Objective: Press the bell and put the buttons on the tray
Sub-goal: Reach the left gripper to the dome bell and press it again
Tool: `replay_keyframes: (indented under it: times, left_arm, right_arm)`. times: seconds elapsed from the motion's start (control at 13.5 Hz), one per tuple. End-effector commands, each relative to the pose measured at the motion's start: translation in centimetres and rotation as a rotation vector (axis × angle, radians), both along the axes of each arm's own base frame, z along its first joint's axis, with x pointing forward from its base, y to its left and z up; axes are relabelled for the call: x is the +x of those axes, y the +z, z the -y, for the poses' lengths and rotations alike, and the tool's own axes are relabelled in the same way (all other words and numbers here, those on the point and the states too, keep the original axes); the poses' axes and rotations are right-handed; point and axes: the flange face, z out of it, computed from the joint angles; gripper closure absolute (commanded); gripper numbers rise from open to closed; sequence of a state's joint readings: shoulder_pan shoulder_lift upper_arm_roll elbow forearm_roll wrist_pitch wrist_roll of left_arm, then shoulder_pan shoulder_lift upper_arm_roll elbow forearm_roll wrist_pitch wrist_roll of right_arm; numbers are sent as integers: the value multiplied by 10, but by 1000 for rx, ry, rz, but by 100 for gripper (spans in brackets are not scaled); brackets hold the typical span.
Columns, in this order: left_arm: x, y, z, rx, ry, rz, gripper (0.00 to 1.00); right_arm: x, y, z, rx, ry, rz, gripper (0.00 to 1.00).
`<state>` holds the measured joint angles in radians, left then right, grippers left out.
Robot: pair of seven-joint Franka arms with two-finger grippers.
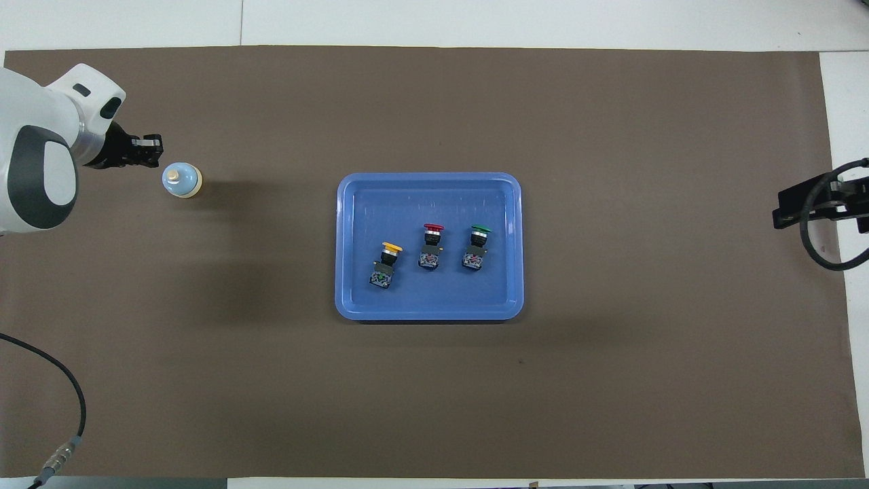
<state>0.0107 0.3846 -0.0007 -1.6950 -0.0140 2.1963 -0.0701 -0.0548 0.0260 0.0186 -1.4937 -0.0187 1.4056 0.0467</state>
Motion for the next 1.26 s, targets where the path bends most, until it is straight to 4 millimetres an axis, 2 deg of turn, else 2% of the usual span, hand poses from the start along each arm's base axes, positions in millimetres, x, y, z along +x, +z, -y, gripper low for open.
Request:
replay_keyframes:
  times: [0.0,0.37,0.52,0.74,0.82,0.97,1.19]
  left_arm:
    - [5,-14,-2,-7,16,26,100]
    - [-5,-53,6,-8,16,13,100]
    - [-12,-76,6,-7,19,27,100]
    - [-13,-72,6,-7,17,9,100]
    - [-12,-56,2,-8,22,-5,100]
    - [-22,2,-5,-8,23,-26,100]
    - [-58,91,-7,-10,26,-45,100]
  right_arm:
    - [-7,1,8,6,1,10,0]
    - [-8,0,2,7,13,-2,0]
    - [-8,0,3,7,11,-2,0]
    - [-8,0,2,7,13,-2,0]
    - [-8,0,2,7,13,-2,0]
    - [-8,0,2,7,13,-2,0]
    - [-8,0,2,7,13,-2,0]
